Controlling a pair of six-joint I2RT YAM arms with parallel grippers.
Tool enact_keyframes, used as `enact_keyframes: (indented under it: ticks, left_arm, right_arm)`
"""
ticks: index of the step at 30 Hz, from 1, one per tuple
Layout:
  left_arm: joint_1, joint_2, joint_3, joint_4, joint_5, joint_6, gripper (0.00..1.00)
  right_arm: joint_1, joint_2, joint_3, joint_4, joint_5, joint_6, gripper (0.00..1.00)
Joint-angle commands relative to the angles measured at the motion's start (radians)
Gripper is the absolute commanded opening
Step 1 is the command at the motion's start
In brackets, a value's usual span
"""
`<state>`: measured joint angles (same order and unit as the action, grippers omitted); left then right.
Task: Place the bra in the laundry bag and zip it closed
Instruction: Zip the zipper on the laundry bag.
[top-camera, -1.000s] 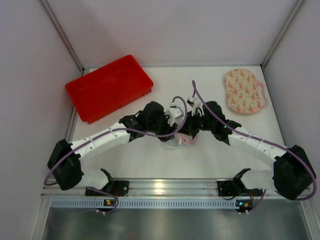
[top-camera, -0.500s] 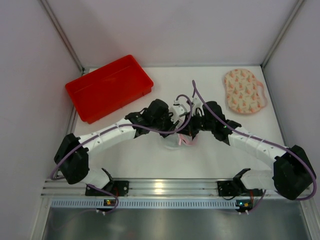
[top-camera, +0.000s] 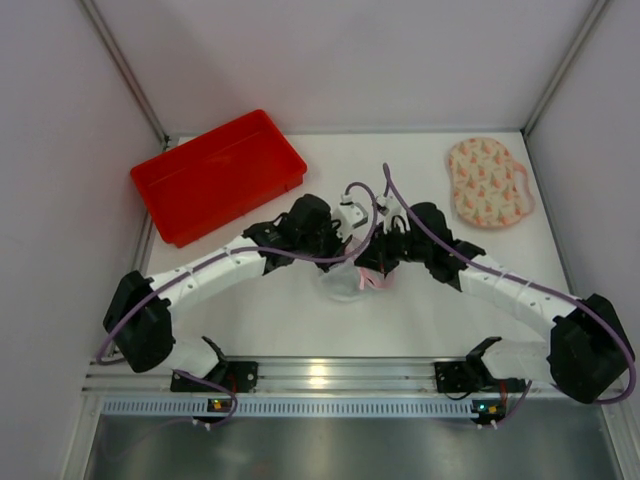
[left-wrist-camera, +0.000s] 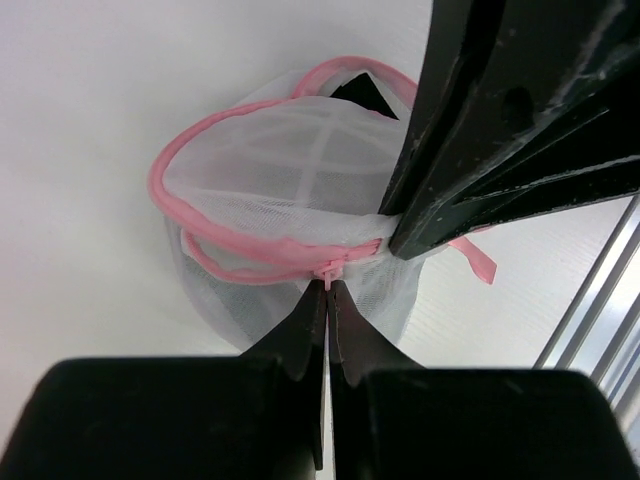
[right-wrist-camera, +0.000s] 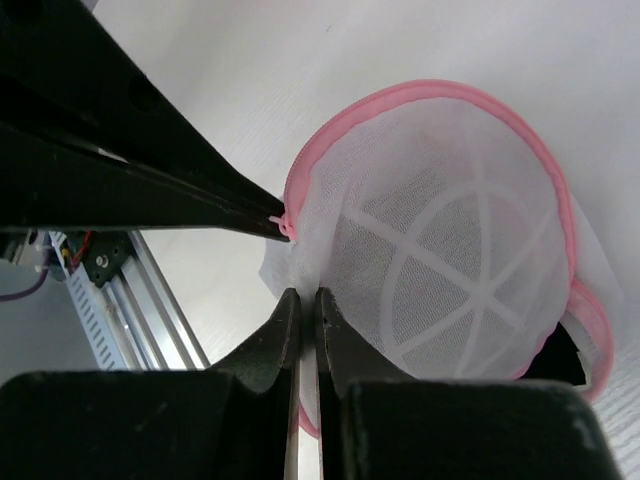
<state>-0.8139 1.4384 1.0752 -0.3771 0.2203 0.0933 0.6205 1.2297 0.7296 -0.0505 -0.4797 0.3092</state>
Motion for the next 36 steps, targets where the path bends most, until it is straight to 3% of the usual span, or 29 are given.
enact_keyframes:
  ticks: [1,9,17,21,23,27,31,36]
  left_arm:
    - [0.050,-0.050,0.006,0.009,0.042,-0.053,0.00]
    - [0.182,-0.033,-0.006,0.006,0.207,-0.185,0.00]
    - [0.292,-0.013,-0.008,0.024,0.442,-0.305,0.00]
    - [0.268,-0.027,-0.006,0.076,0.540,-0.380,0.00]
    - [0.249,-0.033,-0.004,0.078,0.548,-0.382,0.00]
    - [0.219,-0.041,-0.026,0.093,0.539,-0.402,0.00]
    - [0.217,-0.045,-0.034,0.093,0.528,-0.420,0.00]
    - [0.216,-0.047,-0.032,0.095,0.545,-0.423,0.00]
  right_arm:
    - [-0.004,-0.035,0.016,-0.015,-0.008,-0.064,0.00]
    - [-0.019,-0.065,0.011,-0.038,-0.036,-0.237,0.00]
    - [-0.019,-0.141,-0.004,-0.064,-0.045,-0.614,0.00]
    - [-0.021,-0.165,0.037,-0.094,-0.049,-0.665,0.41]
    - [-0.021,-0.190,0.042,-0.083,-0.068,-0.657,0.53]
    - [-0.015,-0.223,0.048,-0.060,-0.111,-0.650,0.64]
    - [0.010,-0.213,0.067,-0.089,-0.177,-0.694,0.67]
    - [0.085,-0.170,0.041,-0.068,-0.145,-0.719,0.56]
